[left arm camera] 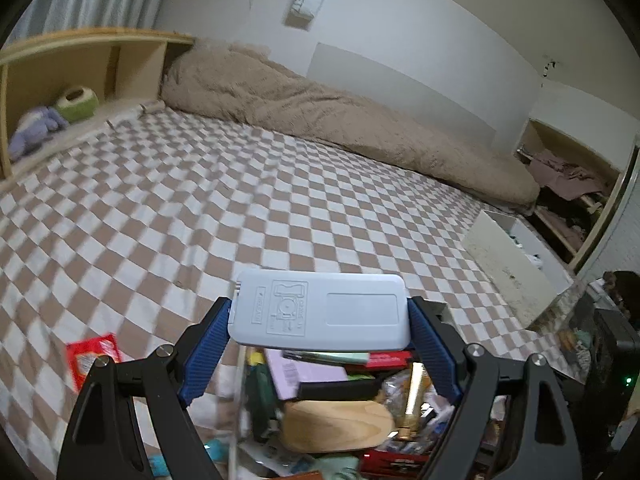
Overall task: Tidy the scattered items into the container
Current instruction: 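Carry the gold lighter and white card over the tray and open the right gripper, then open the left gripper to drop the white card into the tray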
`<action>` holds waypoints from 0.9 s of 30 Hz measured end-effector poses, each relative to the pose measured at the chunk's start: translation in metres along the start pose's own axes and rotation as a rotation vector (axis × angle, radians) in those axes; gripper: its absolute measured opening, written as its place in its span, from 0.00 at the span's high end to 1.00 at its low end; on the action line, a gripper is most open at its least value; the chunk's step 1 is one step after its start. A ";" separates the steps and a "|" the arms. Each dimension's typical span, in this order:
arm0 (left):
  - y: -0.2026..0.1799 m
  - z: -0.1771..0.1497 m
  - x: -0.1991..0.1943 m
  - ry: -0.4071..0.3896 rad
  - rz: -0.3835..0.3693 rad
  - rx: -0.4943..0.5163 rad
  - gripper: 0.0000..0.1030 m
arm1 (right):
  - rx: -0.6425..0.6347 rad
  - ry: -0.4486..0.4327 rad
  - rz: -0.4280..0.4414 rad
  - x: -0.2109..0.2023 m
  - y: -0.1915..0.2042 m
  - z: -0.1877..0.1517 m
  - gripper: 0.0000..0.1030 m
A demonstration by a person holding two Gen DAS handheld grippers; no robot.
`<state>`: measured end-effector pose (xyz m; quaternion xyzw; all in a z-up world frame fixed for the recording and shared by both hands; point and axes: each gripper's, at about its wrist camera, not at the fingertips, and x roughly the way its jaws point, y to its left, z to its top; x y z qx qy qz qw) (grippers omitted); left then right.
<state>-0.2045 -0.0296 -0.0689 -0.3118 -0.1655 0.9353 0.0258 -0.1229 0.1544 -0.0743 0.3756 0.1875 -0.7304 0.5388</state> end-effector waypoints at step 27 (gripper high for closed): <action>-0.037 -0.028 0.065 0.205 0.040 0.175 0.00 | 0.035 0.016 -0.024 0.002 -0.018 -0.006 0.00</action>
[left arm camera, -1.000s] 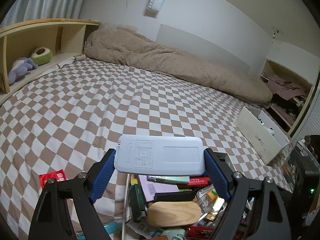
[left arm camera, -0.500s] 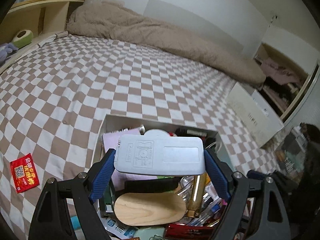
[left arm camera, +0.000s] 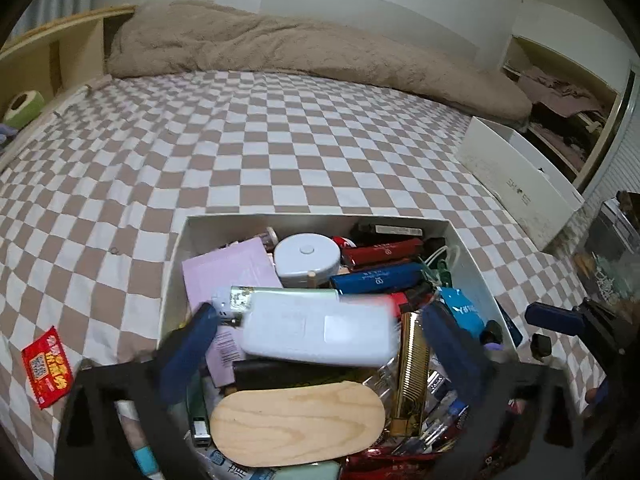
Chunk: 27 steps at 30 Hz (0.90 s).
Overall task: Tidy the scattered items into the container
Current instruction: 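Open the left gripper to drop the white card into the tray, then withdraw both grippers from the tray toward the teal and dark blue lighters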
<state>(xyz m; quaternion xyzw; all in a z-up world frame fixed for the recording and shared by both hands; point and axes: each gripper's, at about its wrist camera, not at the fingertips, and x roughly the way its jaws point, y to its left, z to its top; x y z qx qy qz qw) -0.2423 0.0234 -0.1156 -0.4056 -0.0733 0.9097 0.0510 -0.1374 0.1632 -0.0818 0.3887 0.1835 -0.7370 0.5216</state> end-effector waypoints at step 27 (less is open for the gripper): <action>-0.001 -0.001 -0.020 -0.031 0.047 0.034 0.00 | 0.145 -0.092 -0.087 -0.016 -0.032 0.000 0.00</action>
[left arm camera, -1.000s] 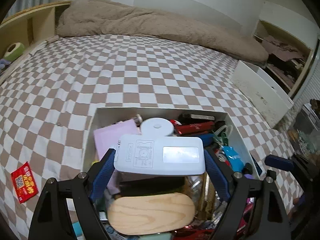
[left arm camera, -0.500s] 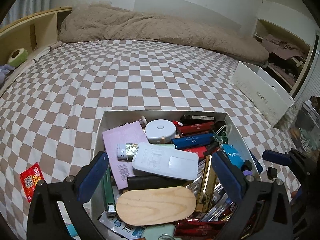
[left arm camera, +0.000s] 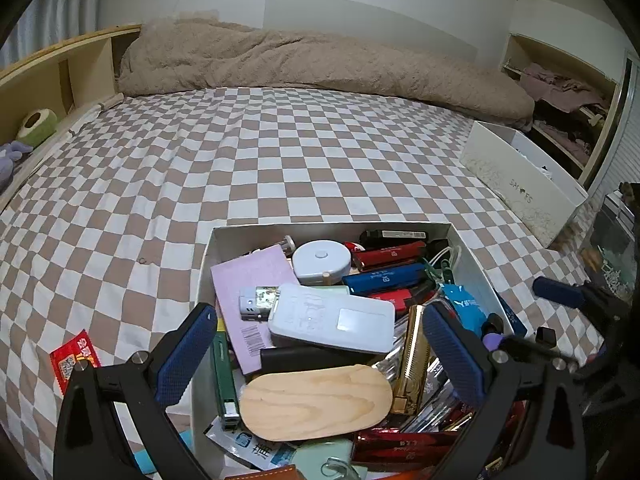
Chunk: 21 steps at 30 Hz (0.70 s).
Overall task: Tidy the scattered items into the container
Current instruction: 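Withdraw both grippers from the tray toward the teal and dark blue lighters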
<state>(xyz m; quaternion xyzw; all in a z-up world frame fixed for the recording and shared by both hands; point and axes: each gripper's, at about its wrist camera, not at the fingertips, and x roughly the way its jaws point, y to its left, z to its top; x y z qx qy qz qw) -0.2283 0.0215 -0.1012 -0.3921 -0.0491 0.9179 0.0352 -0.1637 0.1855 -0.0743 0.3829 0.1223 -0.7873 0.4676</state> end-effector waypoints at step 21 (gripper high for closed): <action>0.030 0.001 -0.017 -0.043 0.048 -0.045 0.00 | 0.168 -0.099 -0.118 -0.027 -0.059 -0.002 0.00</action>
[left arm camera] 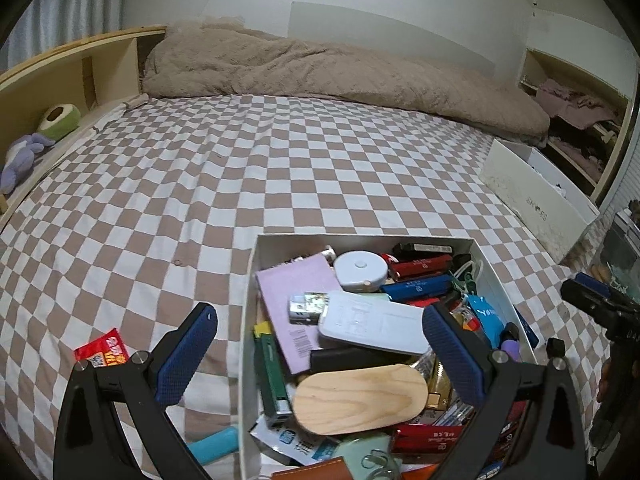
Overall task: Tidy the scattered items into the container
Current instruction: 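Withdraw both grippers from the tray toward the teal and dark blue lighters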
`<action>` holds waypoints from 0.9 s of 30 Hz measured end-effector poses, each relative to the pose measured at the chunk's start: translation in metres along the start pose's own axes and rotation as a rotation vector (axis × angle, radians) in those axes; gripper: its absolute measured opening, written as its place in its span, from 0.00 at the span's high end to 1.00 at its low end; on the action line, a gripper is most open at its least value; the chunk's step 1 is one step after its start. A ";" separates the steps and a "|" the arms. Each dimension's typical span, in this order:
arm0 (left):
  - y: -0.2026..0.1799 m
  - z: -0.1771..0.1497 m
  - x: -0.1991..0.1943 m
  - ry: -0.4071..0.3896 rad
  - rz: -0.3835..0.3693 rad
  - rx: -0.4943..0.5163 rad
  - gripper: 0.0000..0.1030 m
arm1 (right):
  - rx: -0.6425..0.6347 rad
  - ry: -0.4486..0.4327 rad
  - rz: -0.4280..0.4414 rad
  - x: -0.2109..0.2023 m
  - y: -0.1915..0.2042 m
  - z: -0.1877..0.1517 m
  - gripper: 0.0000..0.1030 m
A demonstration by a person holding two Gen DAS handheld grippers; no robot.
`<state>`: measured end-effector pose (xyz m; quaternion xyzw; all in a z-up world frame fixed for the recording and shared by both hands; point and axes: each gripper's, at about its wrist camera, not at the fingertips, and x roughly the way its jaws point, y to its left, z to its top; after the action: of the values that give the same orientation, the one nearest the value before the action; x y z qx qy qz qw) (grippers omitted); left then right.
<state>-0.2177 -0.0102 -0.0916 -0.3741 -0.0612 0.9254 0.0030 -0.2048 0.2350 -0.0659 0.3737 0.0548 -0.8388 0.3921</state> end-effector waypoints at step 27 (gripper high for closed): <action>0.091 -0.018 -0.023 0.010 0.182 -0.141 0.00 | -0.086 0.246 -0.133 0.052 -0.040 -0.029 0.00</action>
<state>-0.1850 -0.0995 -0.0991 -0.3821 -0.0919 0.9133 -0.1068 -0.2373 0.2413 -0.1299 0.4522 0.1630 -0.8076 0.3417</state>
